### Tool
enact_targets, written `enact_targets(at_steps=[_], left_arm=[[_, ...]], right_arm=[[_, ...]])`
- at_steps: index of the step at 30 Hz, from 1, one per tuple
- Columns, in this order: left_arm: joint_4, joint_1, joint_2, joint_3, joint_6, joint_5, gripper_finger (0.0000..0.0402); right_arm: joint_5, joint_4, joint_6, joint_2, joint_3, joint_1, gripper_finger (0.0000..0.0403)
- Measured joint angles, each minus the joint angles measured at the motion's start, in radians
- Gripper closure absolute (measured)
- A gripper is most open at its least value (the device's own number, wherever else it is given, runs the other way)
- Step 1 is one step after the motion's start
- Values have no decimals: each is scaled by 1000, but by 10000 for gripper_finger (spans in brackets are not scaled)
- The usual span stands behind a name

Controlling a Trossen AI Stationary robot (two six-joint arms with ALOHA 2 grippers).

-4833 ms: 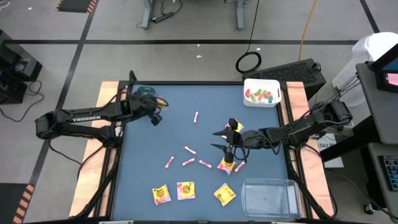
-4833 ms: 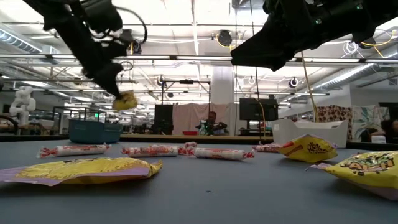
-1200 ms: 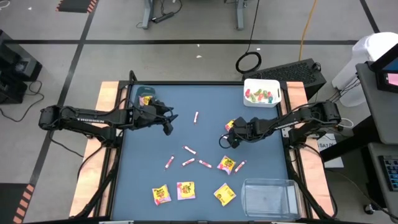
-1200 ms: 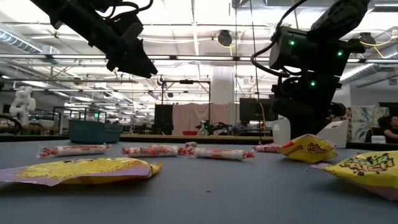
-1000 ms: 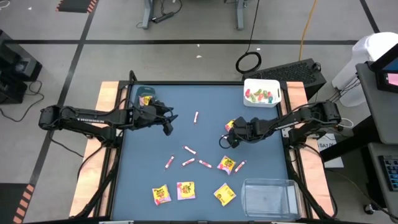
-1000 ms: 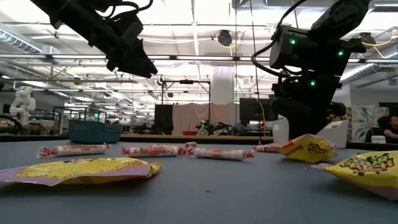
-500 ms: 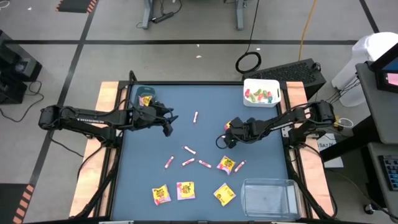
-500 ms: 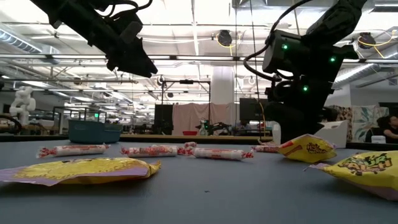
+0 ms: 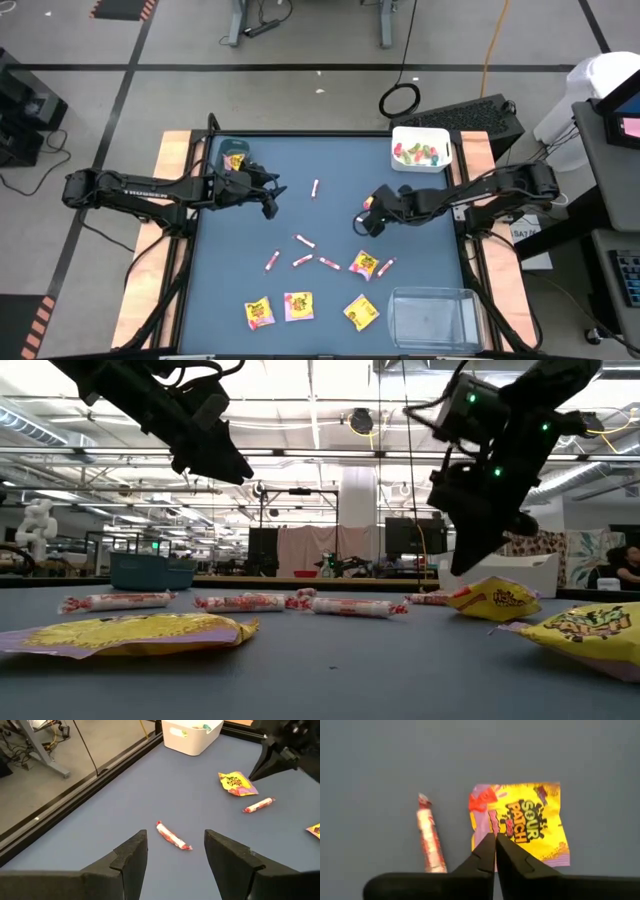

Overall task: Sort candy
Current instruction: Put the yellow candy pack into the blue bin

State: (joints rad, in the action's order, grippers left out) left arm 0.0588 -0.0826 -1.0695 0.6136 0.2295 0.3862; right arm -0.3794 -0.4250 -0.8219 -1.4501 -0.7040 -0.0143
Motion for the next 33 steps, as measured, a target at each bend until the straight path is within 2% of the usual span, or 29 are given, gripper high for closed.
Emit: enact_targets(at_steps=[4, 7, 10, 17, 19, 21, 23, 26, 33], left_arm=[[-1, 0, 0, 0, 0, 0, 201], [-1, 0, 0, 0, 0, 0, 201], [-6, 0, 0, 0, 0, 0, 201], [-22, 0, 0, 0, 0, -11, 201], [-23, 0, 0, 0, 0, -13, 201], [-23, 0, 0, 0, 0, -16, 201], [-24, 0, 0, 0, 0, -16, 201], [-24, 0, 0, 0, 0, -16, 201], [-23, 0, 0, 0, 0, -16, 201]], right_arm=[[-5, -25, -24, 17, 0, 0, 394], [-7, -47, -60, 6, -1, 5, 374], [-7, -80, -74, -23, -2, 17, 321], [-61, -48, -66, -91, -3, 35, 150], [-48, -43, -72, -108, -3, 40, 117], [-23, -36, -70, -121, -5, 42, 106], [-9, -25, -69, -137, -6, 42, 114], [25, -8, -63, -149, -6, 42, 155], [67, 15, -47, -140, -6, 39, 308]])
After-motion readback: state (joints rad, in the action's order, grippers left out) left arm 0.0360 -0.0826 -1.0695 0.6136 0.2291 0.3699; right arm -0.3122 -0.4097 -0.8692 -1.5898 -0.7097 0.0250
